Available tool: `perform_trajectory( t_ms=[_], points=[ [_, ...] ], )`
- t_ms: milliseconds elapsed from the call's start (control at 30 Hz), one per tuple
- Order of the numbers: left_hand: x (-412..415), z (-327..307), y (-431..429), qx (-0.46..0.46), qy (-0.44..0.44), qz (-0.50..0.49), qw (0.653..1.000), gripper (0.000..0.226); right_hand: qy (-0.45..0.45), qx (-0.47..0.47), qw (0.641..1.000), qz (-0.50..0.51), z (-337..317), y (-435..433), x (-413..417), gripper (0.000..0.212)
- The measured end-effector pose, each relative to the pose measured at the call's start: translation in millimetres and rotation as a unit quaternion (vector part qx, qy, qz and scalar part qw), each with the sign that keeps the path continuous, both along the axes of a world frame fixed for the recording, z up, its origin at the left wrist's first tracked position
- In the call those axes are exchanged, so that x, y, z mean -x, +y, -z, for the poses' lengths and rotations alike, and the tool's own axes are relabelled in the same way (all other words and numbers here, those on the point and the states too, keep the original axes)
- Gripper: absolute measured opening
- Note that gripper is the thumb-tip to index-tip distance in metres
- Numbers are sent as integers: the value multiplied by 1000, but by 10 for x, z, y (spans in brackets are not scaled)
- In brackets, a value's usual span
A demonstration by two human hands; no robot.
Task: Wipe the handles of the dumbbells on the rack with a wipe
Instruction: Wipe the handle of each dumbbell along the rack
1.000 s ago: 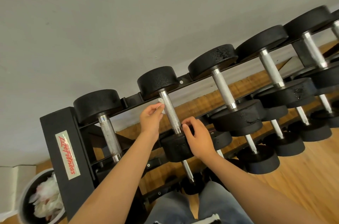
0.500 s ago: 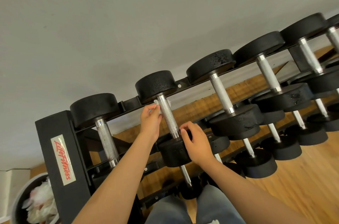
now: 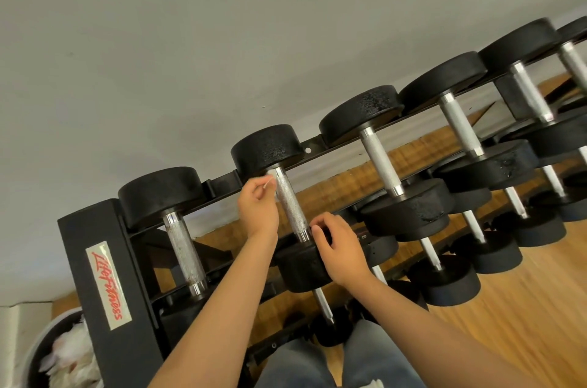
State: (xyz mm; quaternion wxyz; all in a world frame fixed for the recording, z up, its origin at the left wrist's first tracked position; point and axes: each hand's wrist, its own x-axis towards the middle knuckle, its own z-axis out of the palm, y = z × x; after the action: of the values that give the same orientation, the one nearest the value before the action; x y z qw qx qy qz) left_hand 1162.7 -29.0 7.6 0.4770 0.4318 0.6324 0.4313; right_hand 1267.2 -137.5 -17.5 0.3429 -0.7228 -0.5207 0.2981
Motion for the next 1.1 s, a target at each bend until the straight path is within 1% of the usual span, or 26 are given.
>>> perform_trajectory(
  t_ms=[67,200,300,467,600,800,967,1100],
  points=[
    [-39,-22,25,-8,14,-19,1000,9,1,1,1000,-1,5,0,-2,9],
    [-12,72,-152,-19,55,10,998,10,1,0,1000,3,13,-4,5,9],
    [-38,114,-278,-39,81,14,996,10,-1,-1,1000,4,12,-3,1,9],
    [-145,-41,-18,-38,99,-23,994,11,-1,10,1000,6,17,5,6,11],
    [-168,21,-63,-18,89,-19,996,11,2,8,1000,11,22,1,8,11],
    [-179,97,-190,34,37,-10,999,11,5,9,1000,14,11,-1,16,12],
    [-174,-61,66,5,61,-27,998,9,7,18,1000,16,-20,0,24,10],
    [-132,-17,20,-19,76,11,997,9,10,17,1000,18,-31,1,29,10]
  ],
)
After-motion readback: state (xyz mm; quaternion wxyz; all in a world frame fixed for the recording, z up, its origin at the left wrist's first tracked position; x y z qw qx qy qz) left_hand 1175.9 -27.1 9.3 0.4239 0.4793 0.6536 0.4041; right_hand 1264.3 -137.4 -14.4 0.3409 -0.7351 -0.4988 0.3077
